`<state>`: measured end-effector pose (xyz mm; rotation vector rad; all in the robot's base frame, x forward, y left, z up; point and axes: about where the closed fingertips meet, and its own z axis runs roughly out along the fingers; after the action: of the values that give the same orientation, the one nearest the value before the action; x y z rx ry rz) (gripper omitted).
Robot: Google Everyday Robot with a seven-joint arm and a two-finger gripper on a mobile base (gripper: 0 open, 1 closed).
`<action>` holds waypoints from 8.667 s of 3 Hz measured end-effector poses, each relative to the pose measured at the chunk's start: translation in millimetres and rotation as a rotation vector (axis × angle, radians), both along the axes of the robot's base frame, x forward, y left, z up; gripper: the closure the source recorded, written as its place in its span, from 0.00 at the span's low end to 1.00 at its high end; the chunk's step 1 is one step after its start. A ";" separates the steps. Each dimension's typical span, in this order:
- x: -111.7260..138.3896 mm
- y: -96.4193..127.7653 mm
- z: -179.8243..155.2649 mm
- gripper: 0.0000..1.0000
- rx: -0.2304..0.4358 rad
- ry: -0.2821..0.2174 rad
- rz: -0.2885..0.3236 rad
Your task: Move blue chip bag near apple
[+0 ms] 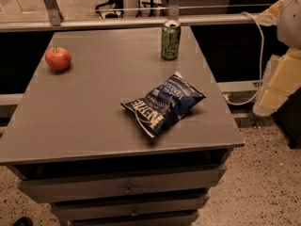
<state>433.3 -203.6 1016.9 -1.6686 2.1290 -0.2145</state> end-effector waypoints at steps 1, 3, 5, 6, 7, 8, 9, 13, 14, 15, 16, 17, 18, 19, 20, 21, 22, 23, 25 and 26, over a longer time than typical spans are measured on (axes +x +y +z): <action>0.0 0.0 0.1 0.00 0.000 0.000 0.000; 35.2 38.3 -63.0 0.00 0.183 0.053 0.008; 92.2 87.8 -123.3 0.00 0.376 0.103 -0.014; 106.0 105.5 -136.7 0.15 0.442 0.111 -0.024; 113.7 110.2 -137.2 0.46 0.494 0.134 -0.050; 111.9 108.3 -132.0 0.71 0.516 0.162 -0.061; 108.2 108.7 -124.1 0.92 0.536 0.172 -0.069; 145.8 168.0 -95.6 1.00 0.745 0.044 -0.121; 178.1 193.3 -86.4 1.00 0.817 -0.034 -0.174; 212.2 210.5 -90.2 1.00 0.848 -0.100 -0.246; 262.1 233.1 -99.1 1.00 0.875 -0.155 -0.353; 283.9 247.0 -105.4 1.00 0.892 -0.167 -0.404; 292.8 271.9 -113.2 1.00 0.919 -0.144 -0.419; 292.5 286.1 -117.9 1.00 0.933 -0.122 -0.418; 283.4 301.8 -125.2 0.99 0.945 -0.085 -0.404; 277.7 312.6 -129.4 0.77 0.951 -0.056 -0.388; 272.8 316.9 -132.0 0.52 0.940 -0.037 -0.372; 269.4 313.0 -131.9 0.30 0.935 -0.033 -0.367; 249.4 269.8 -120.0 0.00 0.949 -0.057 -0.341; 211.1 259.9 -120.5 0.00 1.066 0.038 -0.270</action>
Offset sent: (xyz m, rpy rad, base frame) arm 0.0296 0.0346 -0.0626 0.1801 0.0493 0.0308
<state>644.5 56.4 896.3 -0.7572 1.9025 0.7525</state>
